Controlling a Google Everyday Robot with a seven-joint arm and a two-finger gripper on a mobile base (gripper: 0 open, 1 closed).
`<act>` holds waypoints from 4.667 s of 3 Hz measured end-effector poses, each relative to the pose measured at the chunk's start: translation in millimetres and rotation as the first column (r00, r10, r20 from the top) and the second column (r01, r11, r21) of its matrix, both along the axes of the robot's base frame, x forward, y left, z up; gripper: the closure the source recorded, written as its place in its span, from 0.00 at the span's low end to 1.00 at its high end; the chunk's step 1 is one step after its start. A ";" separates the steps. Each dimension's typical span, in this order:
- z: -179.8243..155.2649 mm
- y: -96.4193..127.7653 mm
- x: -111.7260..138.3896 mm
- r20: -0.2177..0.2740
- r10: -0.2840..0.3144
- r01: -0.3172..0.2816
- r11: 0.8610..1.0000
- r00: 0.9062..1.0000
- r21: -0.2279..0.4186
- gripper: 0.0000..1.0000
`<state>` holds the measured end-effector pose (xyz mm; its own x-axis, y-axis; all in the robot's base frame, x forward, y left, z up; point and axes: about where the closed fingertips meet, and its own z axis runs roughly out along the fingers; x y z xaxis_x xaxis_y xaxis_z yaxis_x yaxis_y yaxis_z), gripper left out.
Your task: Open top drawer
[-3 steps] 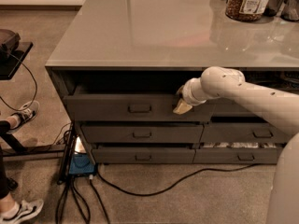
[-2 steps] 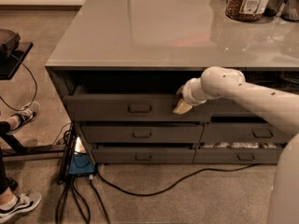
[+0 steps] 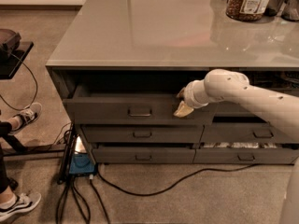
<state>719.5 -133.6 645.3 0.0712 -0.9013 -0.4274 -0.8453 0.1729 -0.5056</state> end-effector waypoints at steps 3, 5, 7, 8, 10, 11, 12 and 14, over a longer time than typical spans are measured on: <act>6.1 2.4 -30.4 0.021 0.006 -0.007 1.000 1.000 0.026 1.00; 16.9 3.3 -46.7 0.047 -0.025 0.022 0.998 0.999 0.052 1.00; 19.5 4.1 -58.2 0.052 -0.036 0.033 0.998 0.998 0.051 1.00; 19.4 4.2 -58.2 0.052 -0.036 0.033 0.998 0.998 0.051 0.81; 19.4 4.2 -58.2 0.052 -0.036 0.033 0.998 0.998 0.051 0.34; 19.4 4.3 -58.2 0.052 -0.036 0.033 0.998 0.998 0.051 0.11; 19.6 4.6 -58.5 0.051 -0.036 0.033 0.998 0.998 0.050 0.00; 70.7 11.1 -72.7 0.114 -0.063 0.072 0.994 0.992 -0.082 0.00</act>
Offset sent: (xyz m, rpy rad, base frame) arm -0.2796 0.0158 0.1097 0.2152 -0.1703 0.0644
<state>646.8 -122.5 716.0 0.0515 -0.9387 -0.3409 -0.7712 0.1795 -0.6108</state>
